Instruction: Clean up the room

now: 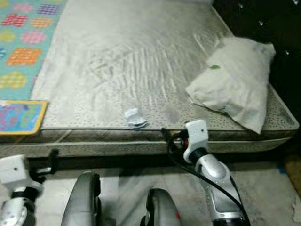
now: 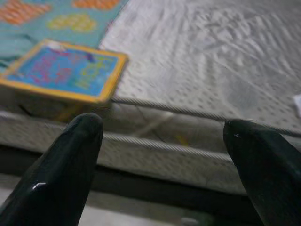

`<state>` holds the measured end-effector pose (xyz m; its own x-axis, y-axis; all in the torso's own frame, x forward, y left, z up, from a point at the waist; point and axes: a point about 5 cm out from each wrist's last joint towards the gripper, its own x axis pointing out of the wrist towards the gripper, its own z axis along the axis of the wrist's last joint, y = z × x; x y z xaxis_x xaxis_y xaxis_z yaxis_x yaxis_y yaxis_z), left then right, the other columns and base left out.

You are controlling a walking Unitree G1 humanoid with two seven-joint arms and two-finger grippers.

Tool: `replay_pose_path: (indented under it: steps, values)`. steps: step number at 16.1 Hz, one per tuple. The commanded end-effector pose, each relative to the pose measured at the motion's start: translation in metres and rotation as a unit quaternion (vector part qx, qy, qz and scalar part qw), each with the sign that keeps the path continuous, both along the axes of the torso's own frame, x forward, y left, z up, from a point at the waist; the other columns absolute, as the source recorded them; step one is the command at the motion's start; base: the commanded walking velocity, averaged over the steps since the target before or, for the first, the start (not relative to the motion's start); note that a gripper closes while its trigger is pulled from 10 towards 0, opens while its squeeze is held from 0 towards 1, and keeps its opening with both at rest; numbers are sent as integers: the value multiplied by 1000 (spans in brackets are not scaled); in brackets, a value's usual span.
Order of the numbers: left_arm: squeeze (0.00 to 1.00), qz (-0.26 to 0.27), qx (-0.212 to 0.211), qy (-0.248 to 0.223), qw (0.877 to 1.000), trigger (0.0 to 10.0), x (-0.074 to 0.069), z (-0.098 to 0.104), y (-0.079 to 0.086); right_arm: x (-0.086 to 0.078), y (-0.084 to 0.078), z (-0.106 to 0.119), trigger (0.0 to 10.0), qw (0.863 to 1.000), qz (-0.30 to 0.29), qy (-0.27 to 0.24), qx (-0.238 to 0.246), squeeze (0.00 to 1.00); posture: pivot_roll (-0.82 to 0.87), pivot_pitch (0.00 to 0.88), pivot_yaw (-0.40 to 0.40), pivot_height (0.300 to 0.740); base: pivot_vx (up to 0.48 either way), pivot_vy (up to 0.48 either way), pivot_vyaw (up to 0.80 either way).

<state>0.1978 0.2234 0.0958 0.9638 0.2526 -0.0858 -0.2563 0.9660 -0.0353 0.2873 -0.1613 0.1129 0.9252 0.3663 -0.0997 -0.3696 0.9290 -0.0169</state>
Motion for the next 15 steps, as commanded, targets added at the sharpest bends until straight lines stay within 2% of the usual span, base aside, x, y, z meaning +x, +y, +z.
replay_pose_path:
  steps: [1,6,8,10,12,15]
  values:
    - [0,-1,4,-12,1000,10000,1,6,-1,-2,-4,1,10000,1000,2,1,1,0,-8,213,-131,618,0,0,0]
    - [0,-14,0,-13,1000,10000,2,7,-2,-7,11,-1,10000,999,34,5,21,0,-4,212,-127,618,0,0,0]
    - [0,-17,-1,-13,1000,10000,3,7,-3,-8,14,-1,10000,999,42,5,23,0,-1,212,-129,618,0,0,706]
    - [0,-22,-5,-15,1000,10000,3,7,-4,-7,14,-1,10000,999,40,6,29,0,0,209,-131,618,0,0,628]
    - [0,-30,-9,-21,999,10000,3,8,-6,-5,12,1,10000,999,30,3,36,0,1,206,-132,618,0,0,0]
    - [0,-34,-12,-23,999,10000,3,8,-8,-5,13,2,10000,999,28,0,40,0,1,203,-133,618,272,0,0]
